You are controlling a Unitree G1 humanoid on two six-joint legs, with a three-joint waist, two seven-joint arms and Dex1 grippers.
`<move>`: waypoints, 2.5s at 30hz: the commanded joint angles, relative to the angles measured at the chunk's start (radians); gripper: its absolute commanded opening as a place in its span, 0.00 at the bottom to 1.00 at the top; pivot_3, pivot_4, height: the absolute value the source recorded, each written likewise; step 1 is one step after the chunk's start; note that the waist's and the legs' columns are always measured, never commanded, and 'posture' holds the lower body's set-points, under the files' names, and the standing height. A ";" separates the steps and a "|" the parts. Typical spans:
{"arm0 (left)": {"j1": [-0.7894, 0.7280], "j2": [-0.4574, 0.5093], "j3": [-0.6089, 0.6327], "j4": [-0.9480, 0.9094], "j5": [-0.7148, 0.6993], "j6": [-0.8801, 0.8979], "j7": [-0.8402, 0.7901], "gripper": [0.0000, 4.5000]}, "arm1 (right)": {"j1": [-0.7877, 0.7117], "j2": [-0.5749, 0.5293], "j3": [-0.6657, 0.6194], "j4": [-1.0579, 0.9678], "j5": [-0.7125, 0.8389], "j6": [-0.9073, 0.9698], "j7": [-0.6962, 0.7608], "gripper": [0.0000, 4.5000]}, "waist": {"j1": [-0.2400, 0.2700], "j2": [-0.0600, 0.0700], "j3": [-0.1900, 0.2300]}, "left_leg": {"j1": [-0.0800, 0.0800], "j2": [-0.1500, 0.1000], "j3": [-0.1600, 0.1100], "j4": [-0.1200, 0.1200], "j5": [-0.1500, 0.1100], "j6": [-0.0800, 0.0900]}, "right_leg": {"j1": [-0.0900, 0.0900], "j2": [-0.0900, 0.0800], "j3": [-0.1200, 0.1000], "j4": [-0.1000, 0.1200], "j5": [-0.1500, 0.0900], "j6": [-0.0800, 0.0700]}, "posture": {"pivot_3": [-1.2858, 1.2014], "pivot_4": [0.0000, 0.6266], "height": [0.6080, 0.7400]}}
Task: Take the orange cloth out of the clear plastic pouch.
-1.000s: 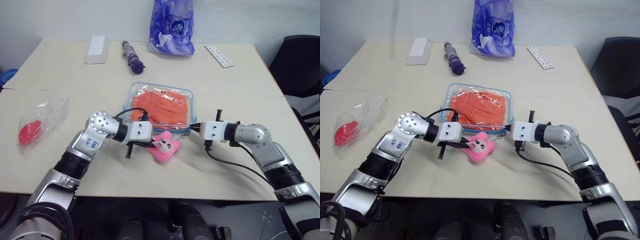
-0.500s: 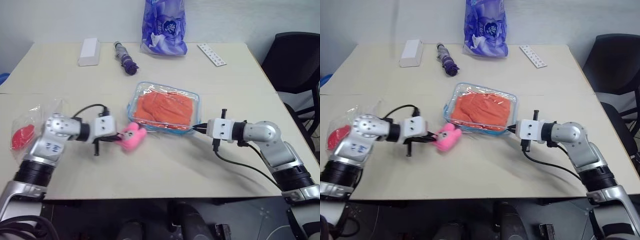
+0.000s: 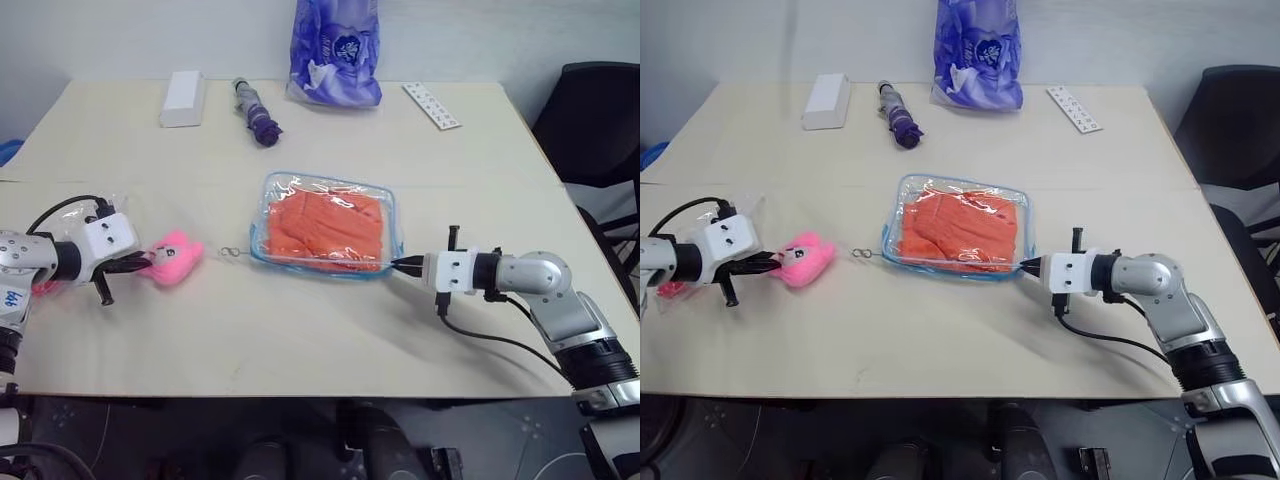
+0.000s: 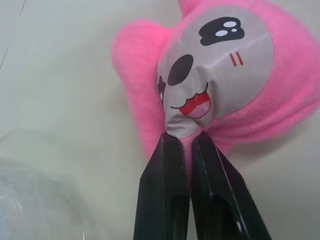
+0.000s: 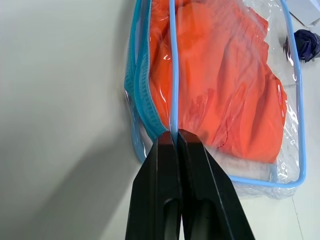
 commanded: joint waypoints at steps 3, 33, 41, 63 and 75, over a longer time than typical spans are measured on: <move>0.058 -0.044 0.024 -0.166 -0.090 0.157 -0.064 0.12 | 0.028 0.016 -0.031 -0.084 0.052 0.103 0.002 0.10 | 0.002 0.000 0.000 | 0.000 0.000 0.000 0.000 0.000 0.000 | 0.000 0.000 0.000 0.000 0.000 0.000 | 0.52 0.24 1.00; -0.421 -0.464 -0.347 -0.003 0.162 -0.323 -0.126 0.82 | 0.621 0.010 -0.354 -0.976 0.537 0.933 -0.245 1.00 | 0.043 -0.002 0.000 | -0.012 -0.005 0.001 0.010 -0.001 0.000 | 0.001 0.003 -0.002 0.000 0.001 0.001 | 0.52 0.24 1.00; -0.421 -0.490 -0.321 0.029 0.133 -0.322 -0.130 0.25 | 0.688 0.020 -0.349 -0.984 0.512 0.887 -0.260 1.00 | 0.048 -0.002 0.000 | -0.012 -0.005 0.001 0.011 -0.001 0.001 | 0.001 0.003 -0.003 -0.001 0.001 0.002 | 0.52 0.24 1.00; -0.308 -0.553 -0.174 -0.287 -0.112 0.281 -0.100 0.00 | 0.155 0.168 -0.038 -0.590 0.287 0.866 -0.276 1.00 | 0.039 -0.002 0.000 | -0.012 -0.004 -0.002 0.014 -0.001 0.001 | -0.002 0.001 -0.004 0.001 0.001 0.001 | 0.52 0.24 1.00; -0.253 -0.521 -0.224 -0.332 -0.050 0.168 -0.091 0.00 | 0.143 0.190 -0.026 -0.596 0.265 0.894 -0.284 0.64 | 0.035 -0.002 0.000 | -0.012 -0.003 -0.001 0.014 -0.001 0.001 | -0.002 0.001 -0.004 0.001 0.001 0.001 | 0.52 0.24 1.00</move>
